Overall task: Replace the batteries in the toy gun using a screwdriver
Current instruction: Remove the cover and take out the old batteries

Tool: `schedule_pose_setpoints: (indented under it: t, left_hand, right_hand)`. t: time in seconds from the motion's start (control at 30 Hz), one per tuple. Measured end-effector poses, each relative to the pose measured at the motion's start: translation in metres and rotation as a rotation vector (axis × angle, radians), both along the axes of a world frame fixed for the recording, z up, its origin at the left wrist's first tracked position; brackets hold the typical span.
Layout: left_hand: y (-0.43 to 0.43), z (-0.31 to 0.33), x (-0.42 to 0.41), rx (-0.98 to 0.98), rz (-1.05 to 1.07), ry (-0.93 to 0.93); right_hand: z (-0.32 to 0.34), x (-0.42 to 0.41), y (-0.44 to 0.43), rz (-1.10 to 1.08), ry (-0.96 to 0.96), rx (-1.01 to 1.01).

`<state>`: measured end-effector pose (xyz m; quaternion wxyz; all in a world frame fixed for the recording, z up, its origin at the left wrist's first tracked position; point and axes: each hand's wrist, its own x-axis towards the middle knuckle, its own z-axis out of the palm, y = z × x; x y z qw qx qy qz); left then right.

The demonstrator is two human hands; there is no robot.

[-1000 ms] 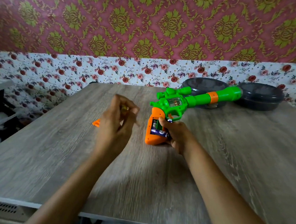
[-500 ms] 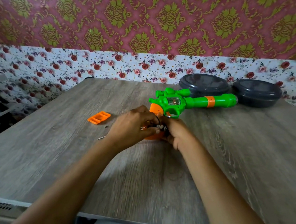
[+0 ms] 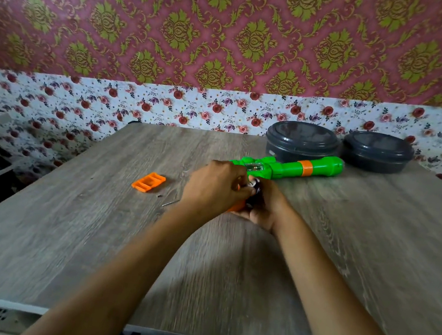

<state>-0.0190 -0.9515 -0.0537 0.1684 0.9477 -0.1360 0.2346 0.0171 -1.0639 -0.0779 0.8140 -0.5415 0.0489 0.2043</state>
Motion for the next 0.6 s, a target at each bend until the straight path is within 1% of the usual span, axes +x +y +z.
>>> schedule_pose_setpoints:
  t: [0.1,0.2,0.27,0.33,0.4,0.43,0.53,0.6]
  left_hand:
    - [-0.012,-0.003,0.001,0.008,0.084,0.066]
    - [-0.018,-0.007,0.002,-0.022,0.105,0.118]
    - [-0.015,-0.003,0.003,-0.124,0.046,0.170]
    - [-0.006,0.004,0.005,-0.292,0.026,0.208]
    - [0.010,0.006,0.013,-0.401,0.121,0.224]
    - [0.018,0.004,0.018,-0.406,0.177,0.250]
    - [0.031,-0.004,0.027,-0.379,0.258,0.447]
    - [0.030,-0.009,0.031,-0.472,0.232,0.551]
  right_hand:
    - [0.001,-0.001,-0.002,-0.038,0.028,0.055]
    - [0.000,-0.001,-0.003,-0.053,0.051,0.070]
    - [-0.002,0.000,-0.005,-0.032,0.047,0.063]
    - [-0.002,0.001,-0.004,0.010,0.036,0.079]
    - [-0.002,0.001,-0.002,0.023,0.040,0.046]
    - [-0.003,0.002,-0.002,0.013,0.037,-0.004]
    - [-0.005,0.002,0.001,-0.018,0.016,-0.107]
    - [-0.007,0.003,0.003,-0.020,0.014,-0.120]
